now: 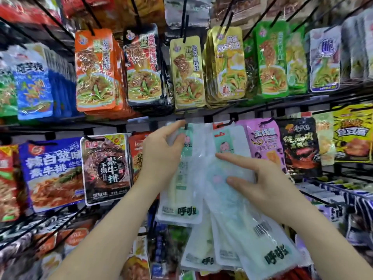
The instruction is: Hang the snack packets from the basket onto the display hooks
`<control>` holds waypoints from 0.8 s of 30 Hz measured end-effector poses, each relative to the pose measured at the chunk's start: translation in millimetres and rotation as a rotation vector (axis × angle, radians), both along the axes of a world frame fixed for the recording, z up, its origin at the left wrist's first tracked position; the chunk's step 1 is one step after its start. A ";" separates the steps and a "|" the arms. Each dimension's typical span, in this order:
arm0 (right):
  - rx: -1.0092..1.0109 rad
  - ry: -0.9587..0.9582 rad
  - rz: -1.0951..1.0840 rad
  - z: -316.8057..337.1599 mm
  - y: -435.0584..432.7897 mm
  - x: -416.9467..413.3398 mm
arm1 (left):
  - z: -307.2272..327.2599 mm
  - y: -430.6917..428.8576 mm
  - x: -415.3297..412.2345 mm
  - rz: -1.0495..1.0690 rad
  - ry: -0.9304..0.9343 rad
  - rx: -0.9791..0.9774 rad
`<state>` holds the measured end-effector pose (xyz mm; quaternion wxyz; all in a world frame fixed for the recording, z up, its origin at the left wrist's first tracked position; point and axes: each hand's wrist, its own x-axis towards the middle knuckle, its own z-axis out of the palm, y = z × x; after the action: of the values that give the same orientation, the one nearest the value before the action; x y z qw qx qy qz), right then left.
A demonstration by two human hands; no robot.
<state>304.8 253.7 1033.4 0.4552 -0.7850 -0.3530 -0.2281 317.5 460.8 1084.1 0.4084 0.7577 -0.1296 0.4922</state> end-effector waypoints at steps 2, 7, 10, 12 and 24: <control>0.005 0.039 -0.012 3.8 4.6 4.9 | 1.6 1.4 3.8 0.015 0.081 -0.017; 0.020 0.140 -0.014 8.1 3.4 8.3 | 5.5 7.6 9.0 0.185 0.166 0.280; 0.058 0.162 -0.038 1.9 -1.2 10.4 | -4.3 15.1 7.3 0.323 0.101 0.503; 0.107 0.208 -0.001 -3.3 -5.6 11.1 | -18.5 21.9 6.1 0.448 -0.024 0.637; 0.181 0.165 0.039 -19.8 -18.4 7.0 | -36.9 26.2 34.3 0.632 0.137 1.130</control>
<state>311.8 235.4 1013.6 0.5559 -0.7498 -0.3075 -0.1849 351.8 487.0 1047.3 -0.2101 0.8871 -0.1133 0.3952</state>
